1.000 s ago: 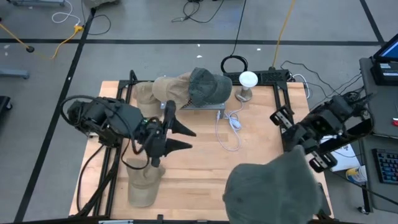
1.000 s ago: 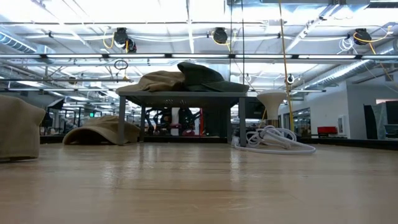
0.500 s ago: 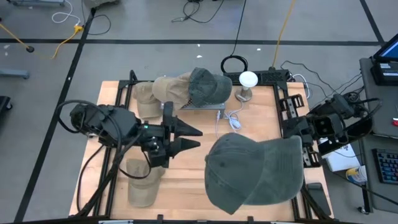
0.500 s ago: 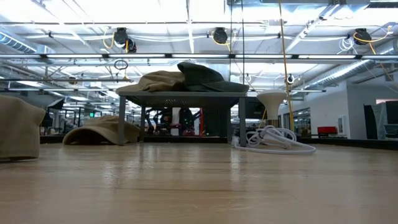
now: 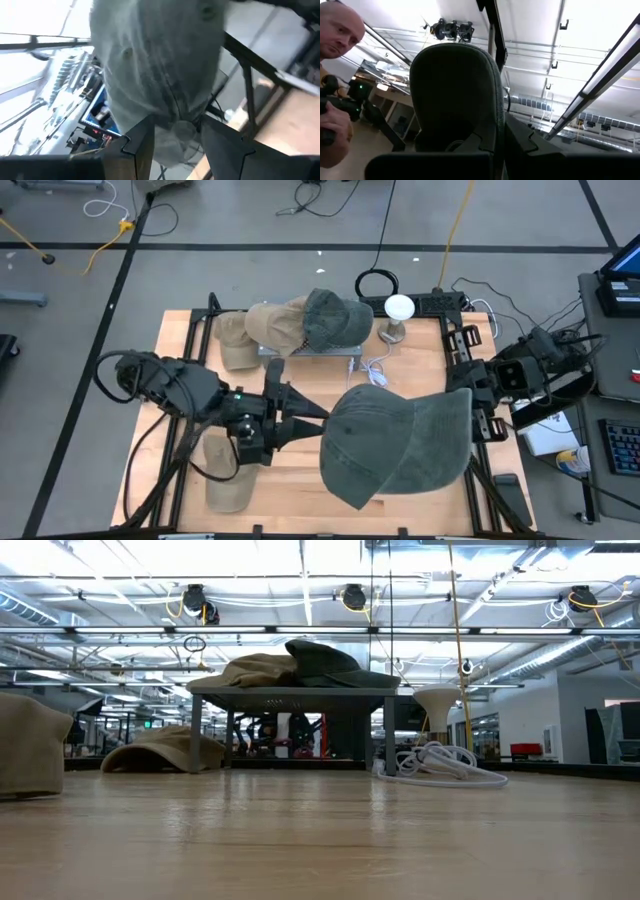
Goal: Pick & Place hat
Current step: Stack the gray cap on the gray caps on the shelf
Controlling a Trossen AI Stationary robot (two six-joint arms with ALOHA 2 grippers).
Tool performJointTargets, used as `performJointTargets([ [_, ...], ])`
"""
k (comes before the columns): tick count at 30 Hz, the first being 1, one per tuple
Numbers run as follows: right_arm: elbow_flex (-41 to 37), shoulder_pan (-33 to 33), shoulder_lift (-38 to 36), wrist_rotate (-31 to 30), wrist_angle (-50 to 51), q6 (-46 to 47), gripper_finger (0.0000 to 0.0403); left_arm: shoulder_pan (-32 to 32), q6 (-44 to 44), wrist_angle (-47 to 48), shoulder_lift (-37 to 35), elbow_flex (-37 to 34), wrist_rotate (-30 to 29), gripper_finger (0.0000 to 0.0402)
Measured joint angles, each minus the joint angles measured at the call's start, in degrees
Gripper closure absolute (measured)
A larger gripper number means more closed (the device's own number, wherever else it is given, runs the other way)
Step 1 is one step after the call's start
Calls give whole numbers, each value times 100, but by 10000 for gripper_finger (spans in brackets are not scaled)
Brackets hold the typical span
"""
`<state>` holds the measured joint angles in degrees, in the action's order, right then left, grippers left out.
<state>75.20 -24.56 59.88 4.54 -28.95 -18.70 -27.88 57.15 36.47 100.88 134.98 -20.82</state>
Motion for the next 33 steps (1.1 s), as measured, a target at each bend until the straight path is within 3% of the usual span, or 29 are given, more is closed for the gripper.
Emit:
performJointTargets([
  [17, -4, 102, 161, 0, -295, 60, 399, 11, -650, 110, 2, 0, -23, 245],
  [20, -4, 101, 163, 0, -294, 67, 399, 11, -813, 99, 2, 0, -26, 268],
  [28, -4, 101, 221, -2, -256, 157, 399, 9, -938, 69, 2, 0, -24, 387],
  [33, -4, 101, 249, -2, -252, 204, 399, 11, -1065, 68, 2, 0, -24, 388],
])
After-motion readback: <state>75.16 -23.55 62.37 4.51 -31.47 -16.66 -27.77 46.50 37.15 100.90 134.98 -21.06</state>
